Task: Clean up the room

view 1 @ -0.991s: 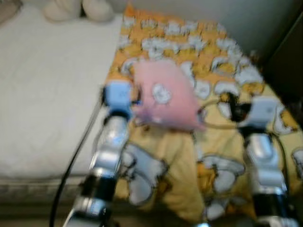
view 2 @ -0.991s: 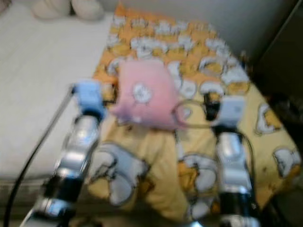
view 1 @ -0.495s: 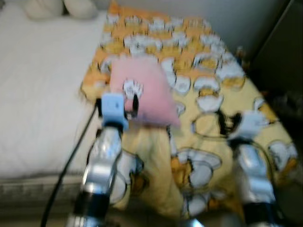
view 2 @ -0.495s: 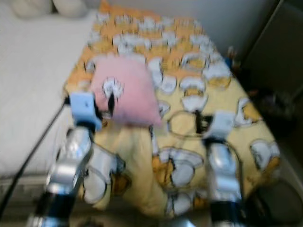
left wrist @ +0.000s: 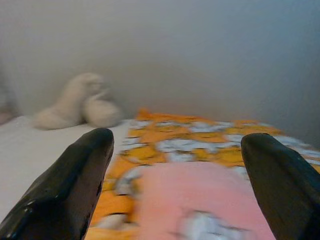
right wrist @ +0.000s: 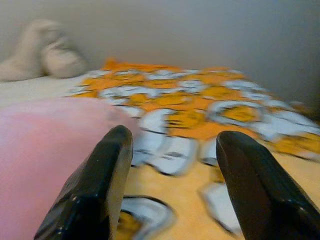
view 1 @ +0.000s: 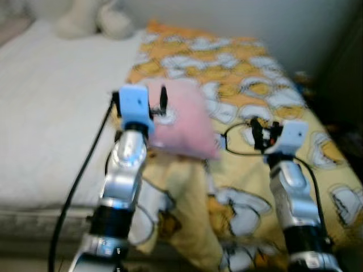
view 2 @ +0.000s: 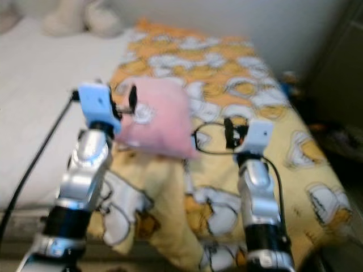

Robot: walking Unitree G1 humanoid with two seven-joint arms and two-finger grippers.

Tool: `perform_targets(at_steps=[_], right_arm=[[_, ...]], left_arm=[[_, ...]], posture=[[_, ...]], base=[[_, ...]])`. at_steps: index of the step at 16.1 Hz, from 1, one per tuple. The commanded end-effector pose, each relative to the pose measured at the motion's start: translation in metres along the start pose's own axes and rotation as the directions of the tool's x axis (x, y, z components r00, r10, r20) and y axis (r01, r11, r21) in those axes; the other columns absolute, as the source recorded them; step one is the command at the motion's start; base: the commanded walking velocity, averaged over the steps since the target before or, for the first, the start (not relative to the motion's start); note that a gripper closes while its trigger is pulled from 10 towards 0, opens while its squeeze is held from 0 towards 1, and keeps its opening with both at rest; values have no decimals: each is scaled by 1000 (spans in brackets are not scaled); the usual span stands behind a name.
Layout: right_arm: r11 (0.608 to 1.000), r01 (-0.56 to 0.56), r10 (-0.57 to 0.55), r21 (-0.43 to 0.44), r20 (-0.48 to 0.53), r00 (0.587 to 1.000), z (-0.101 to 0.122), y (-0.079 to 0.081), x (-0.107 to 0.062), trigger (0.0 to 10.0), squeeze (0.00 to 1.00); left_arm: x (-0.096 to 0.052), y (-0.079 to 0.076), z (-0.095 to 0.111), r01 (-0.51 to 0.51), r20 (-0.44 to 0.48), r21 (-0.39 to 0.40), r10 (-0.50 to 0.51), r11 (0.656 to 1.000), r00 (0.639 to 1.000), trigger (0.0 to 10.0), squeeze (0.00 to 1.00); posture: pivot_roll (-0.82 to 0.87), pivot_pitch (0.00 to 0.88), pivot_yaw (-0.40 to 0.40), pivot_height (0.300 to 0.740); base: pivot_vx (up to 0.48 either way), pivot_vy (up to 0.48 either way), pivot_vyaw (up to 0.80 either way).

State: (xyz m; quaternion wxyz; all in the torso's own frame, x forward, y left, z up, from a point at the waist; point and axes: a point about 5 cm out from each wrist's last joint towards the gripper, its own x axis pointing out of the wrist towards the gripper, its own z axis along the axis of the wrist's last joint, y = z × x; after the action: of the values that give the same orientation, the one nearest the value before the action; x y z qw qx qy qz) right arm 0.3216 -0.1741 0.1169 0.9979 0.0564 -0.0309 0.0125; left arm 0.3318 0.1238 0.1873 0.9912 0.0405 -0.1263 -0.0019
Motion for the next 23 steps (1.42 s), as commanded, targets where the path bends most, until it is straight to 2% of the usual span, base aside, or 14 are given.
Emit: perform_targets(at_steps=[1, 2, 4, 6, 7, 8, 10, 12, 14, 16, 18, 19, 21, 23], right_arm=[[1000, -16, 17, -18, 61, 998, 17, 1, 7, 10000, 0], [998, -49, 52, -29, 115, 992, 33, 7, 14, 10000, 0], [999, -31, 32, -5, 124, 992, 40, 5, 22, 10000, 0], [999, 11, -17, 46, 116, 993, 44, 1, 30, 10000, 0], [994, 21, -33, 107, 113, 993, 54, 1, 41, 10000, 0], [987, 20, -37, 159, 99, 994, 60, 0, 49, 10000, 0], [958, 37, -33, 285, -20, 999, 53, -4, 64, 10000, 0], [925, 23, 23, 379, -118, 993, 46, 0, 71, 10000, 0], [882, 18, 52, 470, -134, 990, 49, 0, 73, 10000, 0], [824, 6, 108, 567, -166, 980, 45, 4, 71, 10000, 0], [753, -23, 207, 657, -203, 957, 39, 18, 71, 10000, 0], [739, -41, 242, 672, -209, 948, 38, 25, 71, 10000, 0], [736, -82, 312, 672, -228, 922, 36, 34, 68, 10000, 0], [733, -96, 351, 673, -253, 902, 32, 41, 67, 10000, 0]], left_arm=[[6, 4, 5, -30, 9, -7, 30, 1000, 999, 10000, 0], [11, 9, 10, -44, 27, -5, 44, 999, 999, 10000, 0], [19, 11, 8, -16, 1, 56, 16, 998, 1000, 10000, 0], [36, 15, 15, 2, -21, 43, -1, 999, 1000, 10000, 0], [60, 26, 22, 14, -84, 46, -10, 999, 996, 10000, 0], [76, 35, 27, 22, -142, 37, -17, 999, 990, 10000, 0], [91, 55, 22, 28, -302, -59, -45, 998, 952, 10000, 0], [94, 67, 23, 39, -358, -159, -94, 987, 929, 10000, 0], [94, 75, 28, 55, -358, -276, -155, 960, 921, 10000, 0], [94, 84, 31, 35, -356, -352, -168, 935, 919, 10000, 0], [92, 89, 33, 63, -360, -415, -227, 908, 905, 10000, 0], [88, 90, 32, 87, -369, -425, -260, 901, 892, 10000, 0], [76, 91, 26, 172, -416, -388, -338, 906, 844, 10000, 0], [71, 92, 26, 189, -434, -389, -361, 901, 825, 10000, 0]], posture=[[2, 0, -48, 740], [-2, 1, -49, 740], [3, 8, -56, 740], [3, 28, -59, 740], [0, 40, -59, 740], [-8, 50, -58, 740], [-24, 76, -44, 740], [-38, 130, -37, 740], [-34, 175, -44, 740], [-31, 193, -49, 740], [-31, 207, -52, 740], [-31, 211, -59, 740], [-20, 217, -63, 740], [-7, 216, -65, 740]], base=[[480, 0, 0], [480, 0, 0], [469, 0, 0], [0, 0, 0], [0, 0, 0], [0, 0, 0], [0, 0, 0], [0, 0, 0], [0, 0, 0], [0, 0, 0], [0, 0, 0], [0, 0, 0], [0, 0, 0], [0, 0, 0]])
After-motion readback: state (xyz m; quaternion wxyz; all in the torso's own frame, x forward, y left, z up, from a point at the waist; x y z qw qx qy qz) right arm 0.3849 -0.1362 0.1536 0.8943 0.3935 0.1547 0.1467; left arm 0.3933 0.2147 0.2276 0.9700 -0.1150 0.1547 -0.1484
